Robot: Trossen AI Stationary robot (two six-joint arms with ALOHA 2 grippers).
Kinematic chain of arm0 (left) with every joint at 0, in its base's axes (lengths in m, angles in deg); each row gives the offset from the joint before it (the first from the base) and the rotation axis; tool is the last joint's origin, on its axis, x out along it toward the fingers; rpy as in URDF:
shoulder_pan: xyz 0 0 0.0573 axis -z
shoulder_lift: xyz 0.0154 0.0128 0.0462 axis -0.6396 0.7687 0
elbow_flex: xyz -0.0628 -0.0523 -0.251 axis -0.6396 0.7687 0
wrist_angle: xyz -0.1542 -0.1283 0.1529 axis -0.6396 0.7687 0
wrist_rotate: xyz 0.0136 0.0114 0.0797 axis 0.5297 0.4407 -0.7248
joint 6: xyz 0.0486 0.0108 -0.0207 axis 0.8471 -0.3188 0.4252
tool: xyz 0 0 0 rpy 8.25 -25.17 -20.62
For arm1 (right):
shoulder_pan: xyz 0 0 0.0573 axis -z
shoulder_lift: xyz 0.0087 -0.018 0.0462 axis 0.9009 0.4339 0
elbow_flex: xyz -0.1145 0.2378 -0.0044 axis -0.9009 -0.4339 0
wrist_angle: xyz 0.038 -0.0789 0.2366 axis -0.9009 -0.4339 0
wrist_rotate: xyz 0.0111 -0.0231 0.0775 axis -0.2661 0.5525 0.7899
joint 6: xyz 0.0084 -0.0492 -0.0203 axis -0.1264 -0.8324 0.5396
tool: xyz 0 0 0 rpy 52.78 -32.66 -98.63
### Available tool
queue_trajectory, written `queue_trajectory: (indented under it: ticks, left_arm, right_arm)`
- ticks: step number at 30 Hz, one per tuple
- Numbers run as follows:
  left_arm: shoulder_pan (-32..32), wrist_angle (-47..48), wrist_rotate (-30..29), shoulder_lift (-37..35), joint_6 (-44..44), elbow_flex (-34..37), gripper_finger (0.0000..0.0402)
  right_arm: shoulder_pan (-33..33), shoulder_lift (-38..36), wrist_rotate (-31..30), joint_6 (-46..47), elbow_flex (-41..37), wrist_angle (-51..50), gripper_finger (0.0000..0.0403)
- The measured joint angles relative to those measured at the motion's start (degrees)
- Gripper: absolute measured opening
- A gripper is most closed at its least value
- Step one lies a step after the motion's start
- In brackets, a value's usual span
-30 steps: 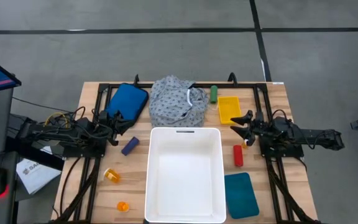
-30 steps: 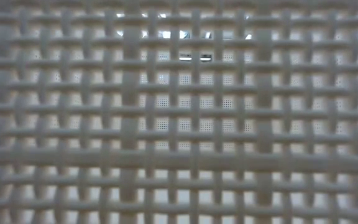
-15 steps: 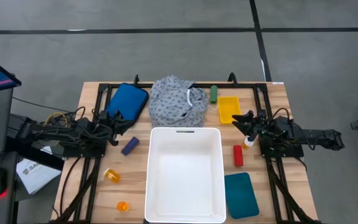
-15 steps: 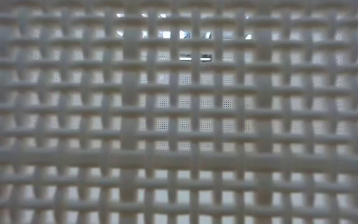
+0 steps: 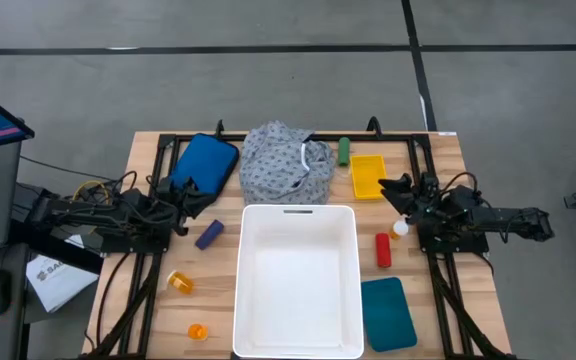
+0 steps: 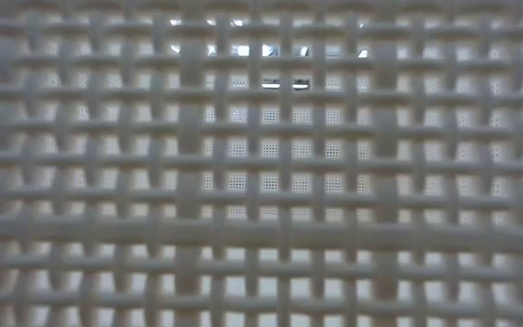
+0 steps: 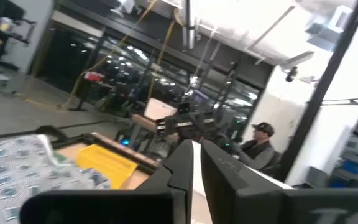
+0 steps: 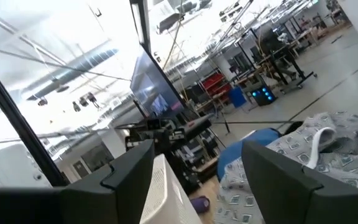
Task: Pick & place medical supplies in basket/bin
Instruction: Put the blue bandage into the blue bin
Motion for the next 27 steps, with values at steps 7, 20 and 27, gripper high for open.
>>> queue_trajectory:
  ticks: [7,20,27]
  left_arm:
    - [-0.01,0.15,-0.21,0.0,-2.36,0.01,0.0037]
    - [-0.01,-1.31,-0.68,0.0,-3.51,0.0,0.0027]
    - [-0.01,-4.61,4.92,0.0,-15.24,-0.01,0.0031]
  right_arm:
    - [0.0,0.0,-0.31,1.35,0.0,0.05,0.0239]
    - [0.0,0.02,-0.66,1.5,0.0,1.02,0.0239]
    - [0.0,0.0,2.7,-1.41,-0.02,10.75,0.0239]
